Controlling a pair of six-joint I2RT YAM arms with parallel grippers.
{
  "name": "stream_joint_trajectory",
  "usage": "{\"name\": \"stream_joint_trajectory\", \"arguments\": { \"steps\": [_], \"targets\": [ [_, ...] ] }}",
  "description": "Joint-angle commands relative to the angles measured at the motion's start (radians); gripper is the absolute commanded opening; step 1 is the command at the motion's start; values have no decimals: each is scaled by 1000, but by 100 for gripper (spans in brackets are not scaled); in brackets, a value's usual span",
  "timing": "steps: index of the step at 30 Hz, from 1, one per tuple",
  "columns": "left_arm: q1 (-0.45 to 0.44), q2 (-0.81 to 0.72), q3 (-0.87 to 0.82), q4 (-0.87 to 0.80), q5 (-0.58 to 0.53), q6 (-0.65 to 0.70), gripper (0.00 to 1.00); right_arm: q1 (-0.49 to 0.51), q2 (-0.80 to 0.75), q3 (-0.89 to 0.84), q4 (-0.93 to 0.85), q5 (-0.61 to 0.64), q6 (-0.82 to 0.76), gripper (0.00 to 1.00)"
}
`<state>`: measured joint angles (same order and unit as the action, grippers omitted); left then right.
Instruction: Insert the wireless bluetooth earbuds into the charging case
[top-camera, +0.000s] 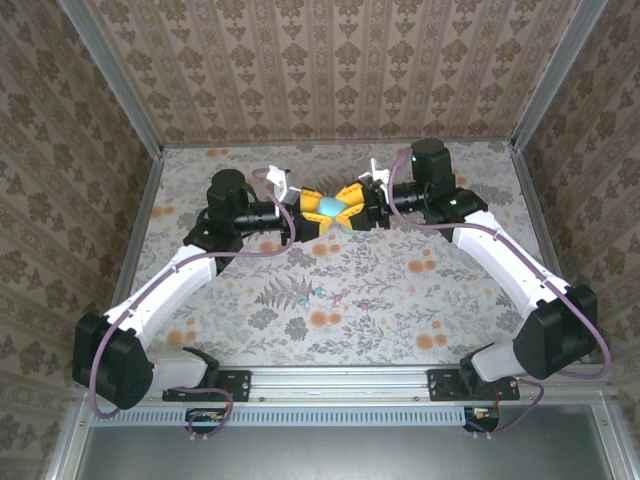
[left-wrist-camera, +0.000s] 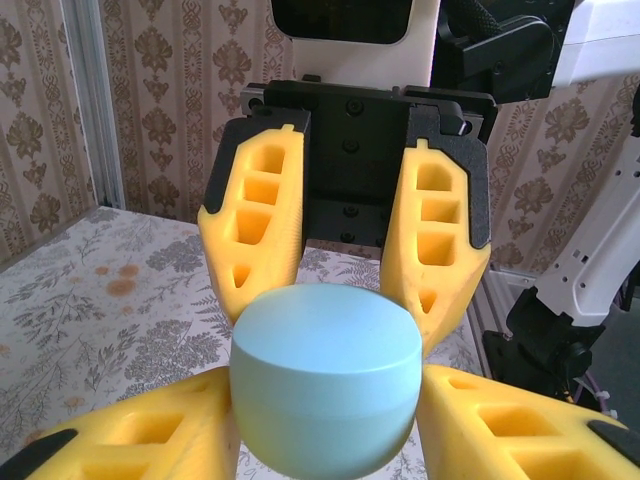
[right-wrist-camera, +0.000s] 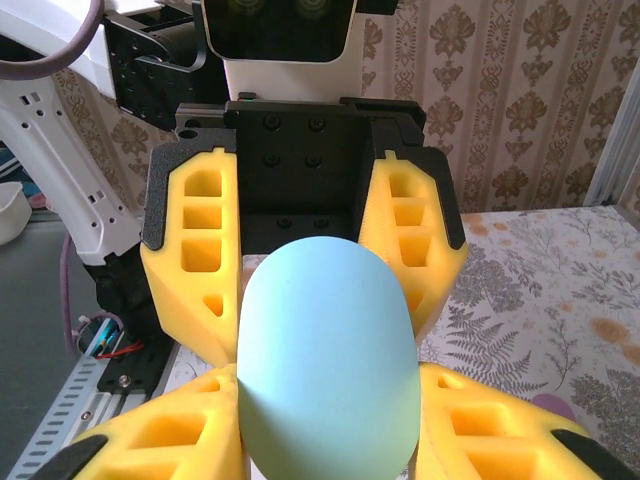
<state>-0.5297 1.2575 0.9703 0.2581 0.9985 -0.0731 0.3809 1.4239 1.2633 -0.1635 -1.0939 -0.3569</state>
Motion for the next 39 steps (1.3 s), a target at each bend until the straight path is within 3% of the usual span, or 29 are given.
{"name": "stream_joint_trajectory", "arguments": {
  "steps": [1, 12, 22, 39],
  "targets": [
    [-10, 3, 38, -7, 38, 22, 46, 6, -13, -8, 18, 34, -2, 32],
    [-15, 1, 46, -50, 34, 54, 39, 13, -13, -5, 7, 64, -9, 35],
    [-7, -32, 9, 14, -30, 31, 32, 9, -65, -39, 10, 163, 5, 51],
    [1, -41, -1, 35, -33, 24, 32, -3, -76, -67, 117, 129, 86, 53]
  ]
}}
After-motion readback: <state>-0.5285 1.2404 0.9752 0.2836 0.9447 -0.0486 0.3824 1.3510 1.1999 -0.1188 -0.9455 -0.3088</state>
